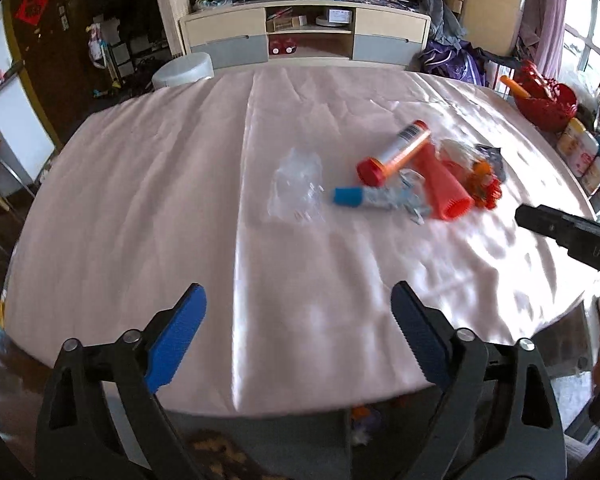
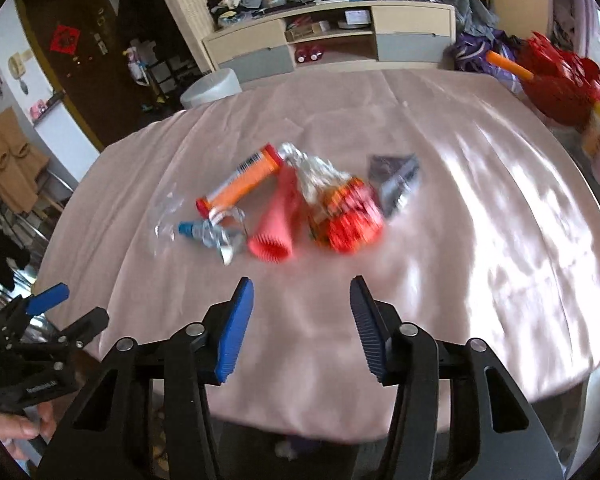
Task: Collect trash
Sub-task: 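Grasp the clear plastic bag with the left tool while the right grasps the pink cone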
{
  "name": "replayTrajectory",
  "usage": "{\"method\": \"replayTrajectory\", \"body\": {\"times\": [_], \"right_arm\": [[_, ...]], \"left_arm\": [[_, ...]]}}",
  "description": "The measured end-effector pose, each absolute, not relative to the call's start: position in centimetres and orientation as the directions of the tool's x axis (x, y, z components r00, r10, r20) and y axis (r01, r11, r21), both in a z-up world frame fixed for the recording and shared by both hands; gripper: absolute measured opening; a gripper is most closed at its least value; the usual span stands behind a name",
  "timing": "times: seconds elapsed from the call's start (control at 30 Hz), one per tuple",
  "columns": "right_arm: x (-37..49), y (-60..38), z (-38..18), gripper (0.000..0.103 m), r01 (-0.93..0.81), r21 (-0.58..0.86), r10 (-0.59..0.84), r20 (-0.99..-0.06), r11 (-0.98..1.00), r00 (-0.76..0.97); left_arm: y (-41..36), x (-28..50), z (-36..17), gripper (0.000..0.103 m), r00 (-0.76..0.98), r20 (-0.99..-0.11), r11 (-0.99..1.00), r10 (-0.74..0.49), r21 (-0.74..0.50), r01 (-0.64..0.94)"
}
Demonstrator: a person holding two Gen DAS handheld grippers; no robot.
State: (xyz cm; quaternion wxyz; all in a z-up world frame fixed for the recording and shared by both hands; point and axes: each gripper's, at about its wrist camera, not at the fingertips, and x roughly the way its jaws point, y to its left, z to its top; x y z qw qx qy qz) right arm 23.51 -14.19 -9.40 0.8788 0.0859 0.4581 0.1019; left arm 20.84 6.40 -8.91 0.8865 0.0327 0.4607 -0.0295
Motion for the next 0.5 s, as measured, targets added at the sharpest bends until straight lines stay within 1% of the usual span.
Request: {"method": "replayTrajectory", "body": {"times": [0.03, 0.1, 0.23, 0.33, 0.5], "right_arm": [[24.0, -13.9, -9.4, 0.039, -0.102, 0.255, 0.268, -0.787, 0.962, 0.555], [25.5, -13.1, -9.5, 0.034, -0.109, 0.274, 0.288, -0.789, 0.956, 0.543], [27.5, -12.0, -9.7, 0.029, -0.115, 0.27, 0.289, -0.804, 0.956, 0.52], [28.5, -11.7, -10.2, 0.029, -0.096, 0.261, 0.273, -0.823, 0.961, 0.498], [29.3, -11.6, -11.5, 0.029, -0.078, 0.259, 0.265, -0.842, 0.963, 0.47]], "left_arm": [[6.5, 21.5, -9.0, 0.085, 0.574, -0.818, 0.996, -0.018, 0.037, 0.084], [6.7, 22.9, -9.1, 0.083, 0.58, -0.814, 0.996, -0.019, 0.035, 0.082], [6.9, 25.8, -9.3, 0.083, 0.59, -0.807, 0.997, -0.027, 0.024, 0.08], [6.8, 27.2, -9.5, 0.081, 0.585, -0.81, 0.996, -0.033, 0.022, 0.087], [6.3, 29.0, -10.5, 0.081, 0.573, -0.818, 0.995, -0.041, 0.019, 0.098]]}}
